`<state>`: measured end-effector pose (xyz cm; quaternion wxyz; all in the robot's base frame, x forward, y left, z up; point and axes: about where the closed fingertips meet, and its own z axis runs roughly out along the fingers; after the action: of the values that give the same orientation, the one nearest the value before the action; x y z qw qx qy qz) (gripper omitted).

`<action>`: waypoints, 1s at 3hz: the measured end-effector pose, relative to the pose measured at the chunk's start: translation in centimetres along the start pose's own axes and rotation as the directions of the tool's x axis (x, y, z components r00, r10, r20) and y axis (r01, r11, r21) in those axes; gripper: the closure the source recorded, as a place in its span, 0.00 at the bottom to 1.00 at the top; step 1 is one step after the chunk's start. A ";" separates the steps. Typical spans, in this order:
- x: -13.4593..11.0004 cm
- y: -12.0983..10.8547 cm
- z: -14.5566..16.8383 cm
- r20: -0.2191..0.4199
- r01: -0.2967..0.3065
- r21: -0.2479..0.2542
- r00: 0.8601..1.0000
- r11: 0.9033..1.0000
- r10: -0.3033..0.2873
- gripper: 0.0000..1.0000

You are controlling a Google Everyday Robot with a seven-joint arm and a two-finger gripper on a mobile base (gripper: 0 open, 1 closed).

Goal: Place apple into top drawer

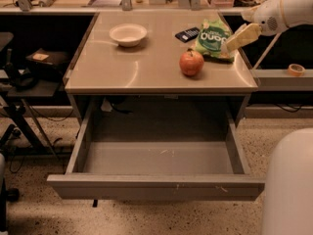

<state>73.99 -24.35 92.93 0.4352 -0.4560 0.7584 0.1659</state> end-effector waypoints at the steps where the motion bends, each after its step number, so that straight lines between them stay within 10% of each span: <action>1: 0.9 0.0 0.7 0.005 -0.028 -0.015 1.000 0.999 0.028 0.00; 3: 5.5 1.4 6.4 0.003 -0.162 -0.157 0.986 0.974 0.165 0.00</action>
Offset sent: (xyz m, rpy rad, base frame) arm 0.0230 -0.0116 -0.0880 0.1493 0.2028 -0.0192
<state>74.94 -22.47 84.65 0.3891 -0.4233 0.7745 0.2637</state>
